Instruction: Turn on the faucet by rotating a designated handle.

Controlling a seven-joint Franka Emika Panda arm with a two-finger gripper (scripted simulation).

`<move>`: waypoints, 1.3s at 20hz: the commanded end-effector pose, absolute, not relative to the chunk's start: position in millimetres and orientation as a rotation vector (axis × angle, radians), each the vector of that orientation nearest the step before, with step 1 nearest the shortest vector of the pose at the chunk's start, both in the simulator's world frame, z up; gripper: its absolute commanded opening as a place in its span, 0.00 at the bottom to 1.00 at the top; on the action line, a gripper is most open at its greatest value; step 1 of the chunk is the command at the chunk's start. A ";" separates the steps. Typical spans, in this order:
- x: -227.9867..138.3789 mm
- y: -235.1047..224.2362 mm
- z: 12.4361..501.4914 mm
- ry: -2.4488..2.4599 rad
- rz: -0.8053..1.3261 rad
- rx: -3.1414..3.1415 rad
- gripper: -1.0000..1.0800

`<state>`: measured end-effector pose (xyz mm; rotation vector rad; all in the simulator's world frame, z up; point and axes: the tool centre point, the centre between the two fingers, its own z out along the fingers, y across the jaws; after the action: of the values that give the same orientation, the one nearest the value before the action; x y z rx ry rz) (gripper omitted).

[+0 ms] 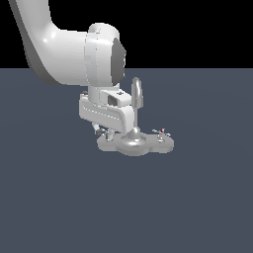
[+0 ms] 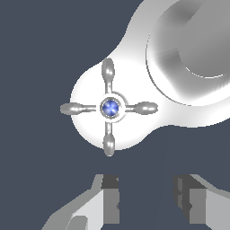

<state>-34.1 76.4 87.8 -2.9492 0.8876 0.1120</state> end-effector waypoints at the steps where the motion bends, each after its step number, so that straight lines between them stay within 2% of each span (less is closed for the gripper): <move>1: -7.4 44.8 67.1 0.925 0.024 -2.961 0.81; 2: -14.3 61.6 51.6 0.920 0.042 -2.974 0.92; 3: -19.3 4.6 36.2 0.887 0.048 -3.020 0.82; 4: -23.4 3.0 21.3 0.883 0.058 -3.009 0.52; 5: -52.6 16.5 13.3 0.745 0.113 -3.056 0.52; 6: -53.3 23.8 10.5 0.724 0.122 -3.063 0.52; 7: -71.0 -9.9 -8.0 0.771 0.137 -3.060 0.54; 8: -33.3 -42.1 49.1 0.750 -0.019 -3.071 0.25; 9: -34.5 -39.6 62.1 0.744 -0.063 -3.072 0.25; 10: -34.3 -19.9 78.8 0.611 -0.057 -3.095 0.19; 11: -47.5 6.8 79.1 0.467 0.004 -3.118 0.30; 12: -48.4 32.5 68.6 0.390 0.036 -3.127 0.30; 13: -14.9 -16.3 47.1 0.492 -0.083 -3.113 0.12; 14: -21.6 -38.3 73.6 0.563 -0.166 -3.099 0.12; 15: -16.9 10.6 70.7 0.503 -0.175 -3.040 0.50; 16: -56.3 -55.6 41.8 0.502 -0.052 -3.104 0.15; 17: -55.9 -54.1 22.6 0.501 -0.002 -3.128 0.15; 18: -32.5 -28.2 33.2 0.360 -0.068 -3.124 0.09; 19: -35.8 14.8 54.8 0.223 -0.131 -3.113 0.09; 20: -11.9 1.9 81.4 0.175 -0.279 -3.110 0.05; 21: -12.7 3.1 85.0 0.171 -0.290 -3.110 0.05; 22: -16.4 21.5 38.4 0.277 -0.216 -3.054 0.84; 23: -16.5 15.3 34.4 0.293 -0.205 -3.044 0.84; 24: -15.5 42.4 67.9 0.245 -0.283 -3.009 0.47; 25: -29.5 34.8 49.1 0.237 -0.258 -3.001 0.69; 26: 36.0 48.8 84.8 0.276 -0.396 -2.961 0.36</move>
<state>-16.2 43.4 50.3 -3.0273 0.1954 -0.2395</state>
